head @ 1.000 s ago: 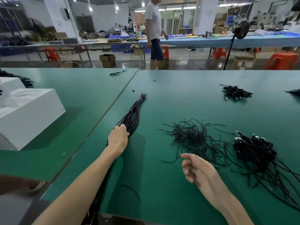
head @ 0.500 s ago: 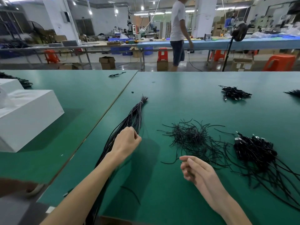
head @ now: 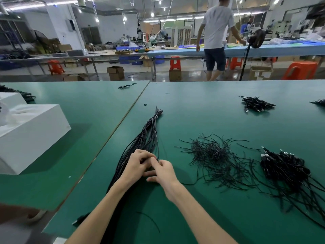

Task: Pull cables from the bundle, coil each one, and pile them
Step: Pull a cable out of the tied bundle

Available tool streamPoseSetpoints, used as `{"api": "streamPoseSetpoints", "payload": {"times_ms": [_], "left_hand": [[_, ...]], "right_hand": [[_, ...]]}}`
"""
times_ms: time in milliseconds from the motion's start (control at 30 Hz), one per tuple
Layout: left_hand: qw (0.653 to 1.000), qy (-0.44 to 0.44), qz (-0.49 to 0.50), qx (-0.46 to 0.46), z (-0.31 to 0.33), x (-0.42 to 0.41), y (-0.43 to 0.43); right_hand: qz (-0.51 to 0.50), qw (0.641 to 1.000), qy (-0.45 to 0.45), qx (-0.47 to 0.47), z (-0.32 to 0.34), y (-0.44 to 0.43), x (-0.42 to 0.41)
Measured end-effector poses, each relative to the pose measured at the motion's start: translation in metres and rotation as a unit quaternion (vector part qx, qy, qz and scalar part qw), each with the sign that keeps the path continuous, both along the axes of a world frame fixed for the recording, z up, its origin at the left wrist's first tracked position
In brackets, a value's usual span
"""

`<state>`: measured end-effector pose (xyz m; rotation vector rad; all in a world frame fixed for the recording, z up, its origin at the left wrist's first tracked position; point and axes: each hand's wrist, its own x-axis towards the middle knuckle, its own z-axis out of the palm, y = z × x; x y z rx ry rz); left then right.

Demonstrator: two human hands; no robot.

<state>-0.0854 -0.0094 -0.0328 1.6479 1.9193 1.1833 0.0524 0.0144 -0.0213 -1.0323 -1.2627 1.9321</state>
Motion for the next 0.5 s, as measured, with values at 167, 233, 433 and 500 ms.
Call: {"api": "streamPoseSetpoints", "payload": {"times_ms": [167,233,433,500], "left_hand": [[0.998,-0.007,0.048,0.042,-0.01,-0.003,0.002],[0.998,0.02,0.058,0.018,-0.015,-0.003,0.003],[0.996,0.082,0.035,-0.024,-0.02,-0.008,0.009],[0.995,0.09,0.038,-0.018,-0.021,-0.008,0.009]], "right_hand": [[-0.046,0.996,-0.063,0.043,-0.009,0.002,-0.006],[-0.036,0.996,-0.063,0.053,-0.007,-0.003,-0.001],[-0.003,0.997,-0.017,0.071,0.012,-0.023,0.038],[0.023,0.995,0.022,0.095,0.024,-0.029,0.06]]}}
